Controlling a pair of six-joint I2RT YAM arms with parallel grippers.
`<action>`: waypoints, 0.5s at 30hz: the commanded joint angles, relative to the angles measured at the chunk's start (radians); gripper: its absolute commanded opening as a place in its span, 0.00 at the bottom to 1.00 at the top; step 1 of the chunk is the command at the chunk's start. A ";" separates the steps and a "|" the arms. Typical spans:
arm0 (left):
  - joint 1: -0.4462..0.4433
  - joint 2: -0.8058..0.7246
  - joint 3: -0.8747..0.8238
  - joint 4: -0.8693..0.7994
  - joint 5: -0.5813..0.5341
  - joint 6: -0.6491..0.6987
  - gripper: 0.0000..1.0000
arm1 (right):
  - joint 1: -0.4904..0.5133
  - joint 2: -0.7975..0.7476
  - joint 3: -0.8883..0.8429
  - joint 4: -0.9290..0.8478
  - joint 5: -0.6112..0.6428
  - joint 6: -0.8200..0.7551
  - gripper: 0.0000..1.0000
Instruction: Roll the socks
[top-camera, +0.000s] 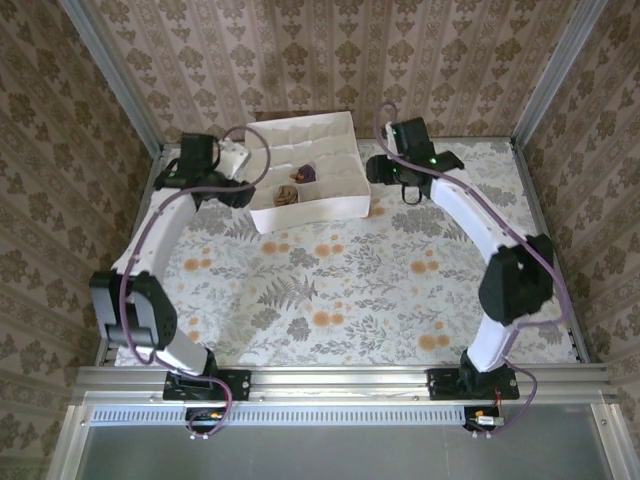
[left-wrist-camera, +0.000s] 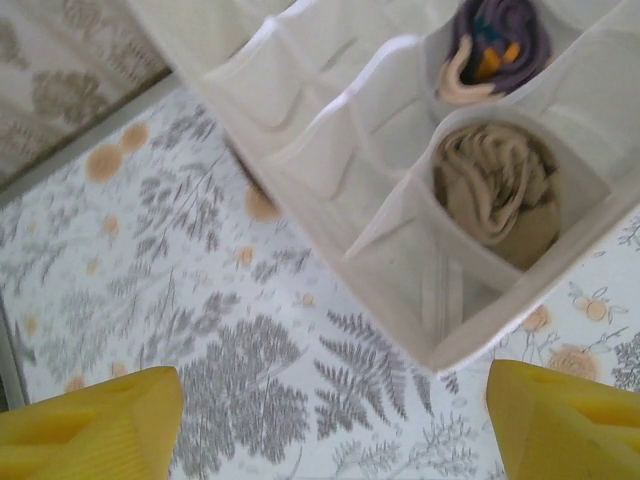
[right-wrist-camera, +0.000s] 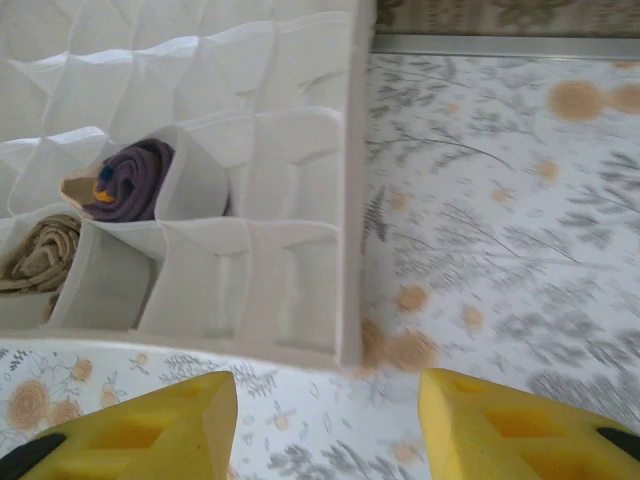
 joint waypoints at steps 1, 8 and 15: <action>0.050 -0.123 -0.169 0.206 0.033 -0.107 0.77 | -0.009 -0.132 -0.192 0.092 0.121 -0.057 0.58; 0.096 -0.377 -0.621 0.603 -0.058 -0.178 1.00 | -0.049 -0.430 -0.669 0.310 0.286 -0.115 0.86; 0.104 -0.333 -0.801 0.797 -0.186 -0.216 1.00 | -0.154 -0.480 -0.891 0.576 0.308 -0.162 1.00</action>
